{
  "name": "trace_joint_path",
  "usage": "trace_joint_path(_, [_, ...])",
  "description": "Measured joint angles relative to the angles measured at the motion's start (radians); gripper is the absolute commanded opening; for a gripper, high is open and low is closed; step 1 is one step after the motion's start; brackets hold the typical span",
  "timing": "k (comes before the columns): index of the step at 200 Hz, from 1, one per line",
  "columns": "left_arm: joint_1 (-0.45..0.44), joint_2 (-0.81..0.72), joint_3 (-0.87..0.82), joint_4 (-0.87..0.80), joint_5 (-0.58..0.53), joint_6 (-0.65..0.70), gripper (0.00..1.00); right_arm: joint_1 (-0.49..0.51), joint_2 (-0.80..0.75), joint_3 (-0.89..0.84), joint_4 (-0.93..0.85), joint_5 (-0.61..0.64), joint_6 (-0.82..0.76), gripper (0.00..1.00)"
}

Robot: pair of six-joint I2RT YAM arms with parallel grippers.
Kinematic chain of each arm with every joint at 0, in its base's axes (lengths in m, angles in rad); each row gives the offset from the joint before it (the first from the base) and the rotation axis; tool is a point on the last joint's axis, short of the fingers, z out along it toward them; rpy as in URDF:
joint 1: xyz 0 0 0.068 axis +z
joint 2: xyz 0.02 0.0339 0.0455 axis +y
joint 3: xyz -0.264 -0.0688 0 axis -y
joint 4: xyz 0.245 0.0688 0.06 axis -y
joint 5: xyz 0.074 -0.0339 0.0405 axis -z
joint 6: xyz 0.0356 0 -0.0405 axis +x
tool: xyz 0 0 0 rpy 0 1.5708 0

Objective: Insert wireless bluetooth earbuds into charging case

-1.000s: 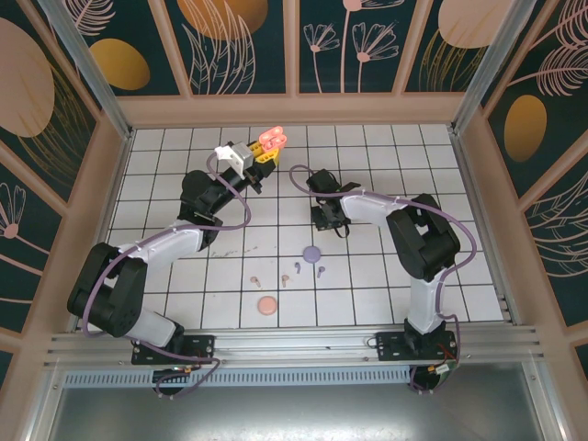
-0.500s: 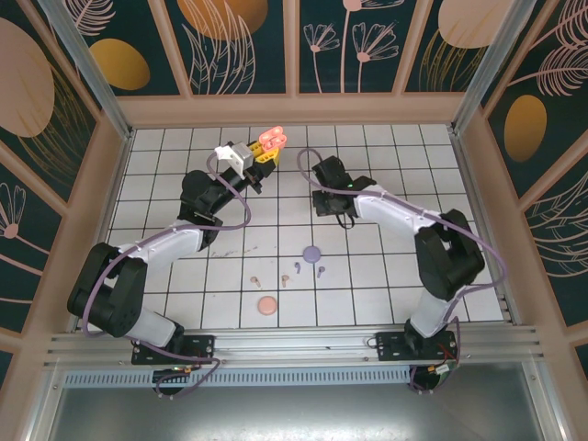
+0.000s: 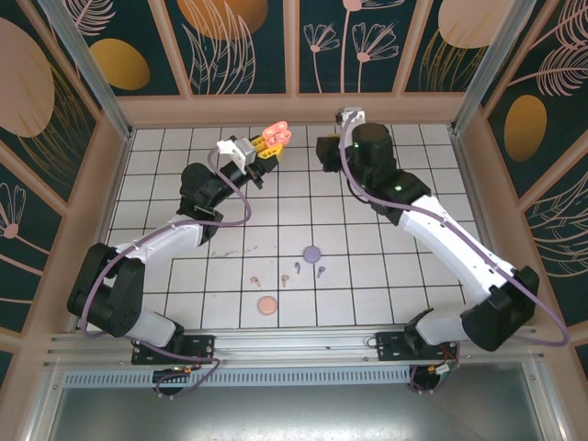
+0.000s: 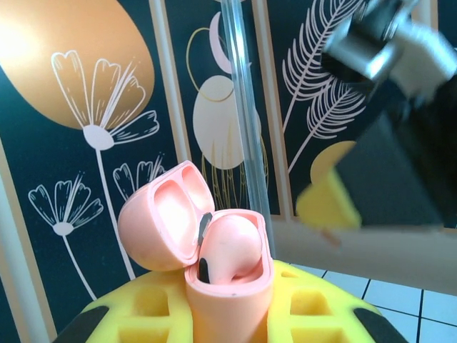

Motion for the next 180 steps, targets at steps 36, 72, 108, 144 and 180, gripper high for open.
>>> trace_joint_path(36, [-0.001,0.01,0.036,-0.025,0.039,0.003,0.0,0.0,-0.034,0.039,0.123,-0.072,-0.032,0.22])
trace_joint_path(72, [-0.001,0.032,0.066,-0.049,0.087,0.001,0.0,0.002,-0.03,0.042,0.216,-0.15,-0.035,0.22])
trace_joint_path(108, [-0.001,0.058,0.108,-0.083,0.119,-0.01,0.0,0.006,-0.013,0.042,0.283,-0.217,-0.027,0.22])
trace_joint_path(144, [-0.001,0.059,0.118,-0.093,0.134,-0.013,0.0,0.006,0.004,0.031,0.323,-0.252,-0.017,0.22])
trace_joint_path(180, [-0.001,0.059,0.119,-0.093,0.133,-0.013,0.0,0.006,0.018,0.005,0.343,-0.273,-0.002,0.22])
